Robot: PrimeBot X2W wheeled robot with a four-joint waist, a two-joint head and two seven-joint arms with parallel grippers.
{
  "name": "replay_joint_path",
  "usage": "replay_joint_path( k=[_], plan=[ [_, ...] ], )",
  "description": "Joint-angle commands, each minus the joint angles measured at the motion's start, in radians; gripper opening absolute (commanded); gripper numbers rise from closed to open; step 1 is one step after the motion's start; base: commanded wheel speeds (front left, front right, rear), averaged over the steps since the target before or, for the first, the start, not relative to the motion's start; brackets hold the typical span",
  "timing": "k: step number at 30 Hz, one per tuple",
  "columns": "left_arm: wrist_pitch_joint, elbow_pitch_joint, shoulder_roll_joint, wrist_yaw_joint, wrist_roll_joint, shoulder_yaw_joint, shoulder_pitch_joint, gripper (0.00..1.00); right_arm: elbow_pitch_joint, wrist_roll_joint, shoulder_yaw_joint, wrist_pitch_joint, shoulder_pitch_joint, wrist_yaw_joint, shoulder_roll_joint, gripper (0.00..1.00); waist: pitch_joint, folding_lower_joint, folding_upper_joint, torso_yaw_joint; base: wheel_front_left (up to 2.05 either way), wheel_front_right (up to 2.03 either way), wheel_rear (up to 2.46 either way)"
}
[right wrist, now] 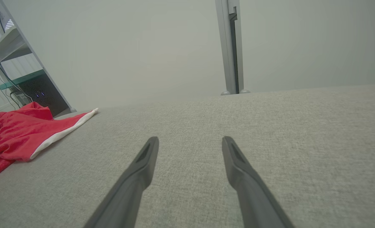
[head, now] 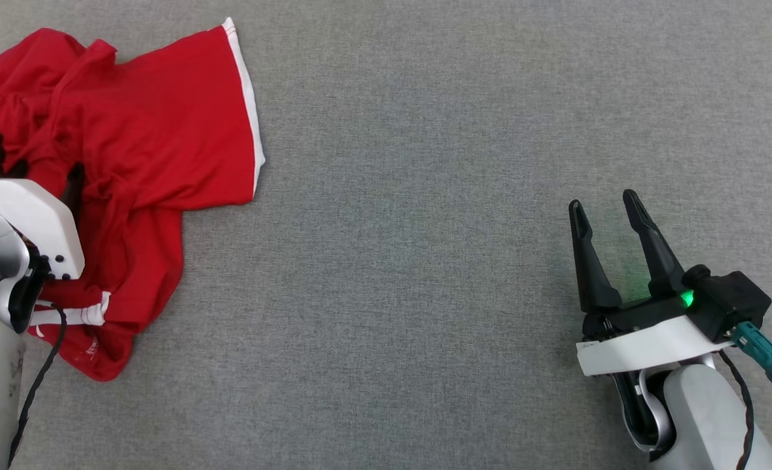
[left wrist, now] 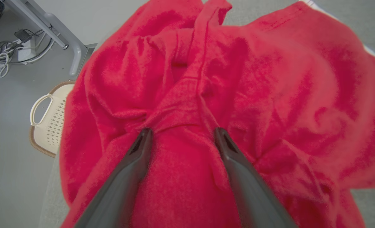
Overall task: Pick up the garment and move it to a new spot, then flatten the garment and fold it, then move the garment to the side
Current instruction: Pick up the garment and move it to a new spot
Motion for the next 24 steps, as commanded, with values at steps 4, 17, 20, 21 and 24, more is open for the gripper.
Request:
replay_joint_path(
  k=[4,17,20,21,24],
  plan=[
    [-0.013,0.032,0.012,0.001,0.014,-0.019,-0.006,0.0,0.005,0.001,0.0,-0.002,-0.004,0.003,0.002,1.0,-0.011,0.0,0.0,-0.008,0.0,0.0,0.0],
    [-0.217,-0.107,-0.003,0.018,0.005,-0.009,0.009,0.0,0.045,0.023,0.022,-0.002,0.045,0.003,0.021,1.0,-0.173,0.0,0.0,0.004,0.0,0.0,0.0],
    [-0.24,-0.185,-0.004,0.027,0.006,-0.01,0.018,0.0,0.052,0.031,0.028,-0.002,0.061,0.003,0.028,1.0,-0.219,0.0,0.0,0.003,0.0,0.0,0.0],
    [-0.24,-0.213,-0.008,0.028,0.004,-0.011,0.02,0.0,0.054,0.031,0.03,-0.002,0.064,0.003,0.03,1.0,-0.231,0.0,0.0,0.002,0.0,0.0,0.0],
    [-0.225,-0.302,-0.029,0.022,-0.028,-0.013,0.025,0.0,0.057,0.039,0.033,-0.002,0.074,0.003,0.037,1.0,-0.26,0.0,0.0,-0.004,0.0,0.0,0.0]
  ],
)
